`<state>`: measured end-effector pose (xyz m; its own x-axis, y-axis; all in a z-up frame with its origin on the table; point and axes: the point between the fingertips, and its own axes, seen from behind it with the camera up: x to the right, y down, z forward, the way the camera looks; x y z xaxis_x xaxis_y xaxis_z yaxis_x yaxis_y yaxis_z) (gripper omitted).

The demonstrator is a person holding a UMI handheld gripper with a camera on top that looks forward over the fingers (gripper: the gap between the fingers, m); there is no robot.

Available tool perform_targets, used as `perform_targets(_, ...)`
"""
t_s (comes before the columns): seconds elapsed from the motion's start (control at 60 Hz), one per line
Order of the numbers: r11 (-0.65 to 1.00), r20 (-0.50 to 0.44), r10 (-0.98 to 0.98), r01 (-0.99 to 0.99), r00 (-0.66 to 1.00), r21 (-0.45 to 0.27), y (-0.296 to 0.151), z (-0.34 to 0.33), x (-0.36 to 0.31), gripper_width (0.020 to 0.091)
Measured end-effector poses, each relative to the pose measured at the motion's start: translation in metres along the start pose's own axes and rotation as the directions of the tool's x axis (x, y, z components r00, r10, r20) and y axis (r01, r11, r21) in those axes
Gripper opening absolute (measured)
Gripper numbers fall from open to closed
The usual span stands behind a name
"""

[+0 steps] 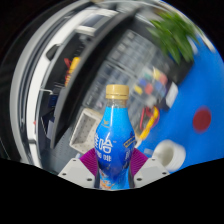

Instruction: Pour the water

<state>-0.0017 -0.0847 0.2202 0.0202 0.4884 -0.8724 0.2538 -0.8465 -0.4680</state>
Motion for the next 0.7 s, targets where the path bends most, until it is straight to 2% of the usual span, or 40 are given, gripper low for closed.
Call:
perform_targets(0.133,0.905,-0.097,-0.401,0.41,0.911,0.113,-0.074,-0.016,0.014,0.0405)
perform_targets(0.217,0.793,-0.198,-0.572,0.599,0.796,0.115,-0.112,-0.021,0.036,0.0405)
perform_targets(0.267,0.727,-0.241,-0.645,0.679,0.726,0.101,-0.124,-0.024,0.059,0.0405)
perform_targets(0.4,0.59,-0.301,-0.772,0.808,0.56,-0.011,-0.145,-0.02,0.118,0.0404)
perform_targets(0.517,0.539,-0.308,-0.813,0.839,0.494,-0.076,-0.145,-0.007,0.167,0.0403)
perform_targets(0.7,0.482,-0.285,-0.856,0.865,0.431,-0.141,-0.127,0.011,0.222,0.0404)
